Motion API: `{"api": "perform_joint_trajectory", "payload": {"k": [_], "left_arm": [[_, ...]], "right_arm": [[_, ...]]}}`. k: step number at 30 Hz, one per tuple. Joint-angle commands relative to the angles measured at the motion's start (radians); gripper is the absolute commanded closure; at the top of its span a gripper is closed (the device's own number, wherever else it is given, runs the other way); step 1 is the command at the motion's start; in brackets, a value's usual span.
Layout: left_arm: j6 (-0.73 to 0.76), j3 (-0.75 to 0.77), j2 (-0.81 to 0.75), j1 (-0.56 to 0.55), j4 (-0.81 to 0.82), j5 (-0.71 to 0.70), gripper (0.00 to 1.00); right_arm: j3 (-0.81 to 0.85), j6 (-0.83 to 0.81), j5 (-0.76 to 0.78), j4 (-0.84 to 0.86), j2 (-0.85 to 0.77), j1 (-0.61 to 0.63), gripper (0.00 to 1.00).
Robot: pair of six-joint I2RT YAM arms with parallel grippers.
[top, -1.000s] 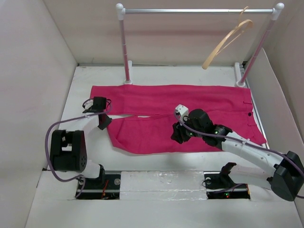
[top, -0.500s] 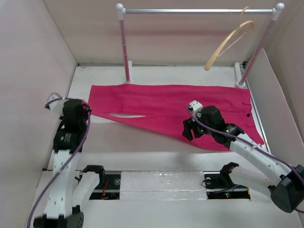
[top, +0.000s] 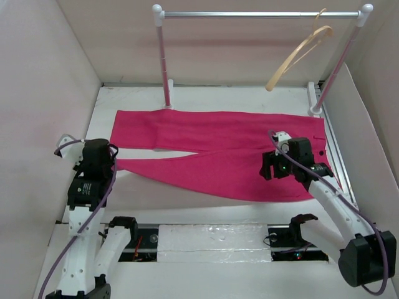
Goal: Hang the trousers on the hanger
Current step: Fold the trousers
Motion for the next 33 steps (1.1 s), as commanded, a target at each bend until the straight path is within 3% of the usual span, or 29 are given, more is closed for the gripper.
{"api": "perform_joint_trajectory", "payload": {"k": [1, 5, 9, 12, 13, 15, 19, 20, 22, 33], "left_arm": [[0.068, 0.077, 0.051, 0.004, 0.103, -0.151, 1.0], [0.137, 0.105, 0.099, 0.004, 0.2, -0.245, 1.0], [0.191, 0.108, 0.113, 0.004, 0.285, -0.098, 1.0], [0.179, 0.056, 0.076, -0.066, 0.293, -0.049, 1.0], [0.179, 0.009, 0.041, -0.1, 0.293, -0.021, 1.0], [0.178, -0.004, 0.033, -0.125, 0.294, -0.014, 1.0], [0.182, -0.044, -0.01, -0.22, 0.272, 0.0, 1.0], [0.185, -0.059, -0.018, -0.238, 0.271, -0.012, 1.0], [0.199, -0.071, -0.042, -0.27, 0.271, -0.072, 1.0], [0.311, -0.041, -0.053, -0.338, 0.287, -0.27, 1.0]], "right_arm": [[-0.003, 0.005, -0.013, -0.017, -0.069, -0.081, 0.26], [0.027, 0.059, 0.048, -0.075, -0.079, -0.165, 0.23], [0.004, 0.17, 0.165, -0.089, -0.067, -0.312, 0.22], [-0.016, 0.22, 0.193, -0.079, -0.008, -0.443, 0.28], [-0.016, 0.237, 0.176, -0.08, 0.021, -0.607, 0.31], [-0.008, 0.252, 0.17, -0.082, 0.038, -0.657, 0.31], [0.011, 0.272, 0.281, -0.092, 0.153, -0.918, 0.32], [0.012, 0.266, 0.302, -0.098, 0.17, -1.043, 0.32], [0.003, 0.232, 0.32, -0.102, 0.213, -1.138, 0.33], [0.014, 0.227, 0.285, -0.047, 0.234, -1.169, 0.31]]}}
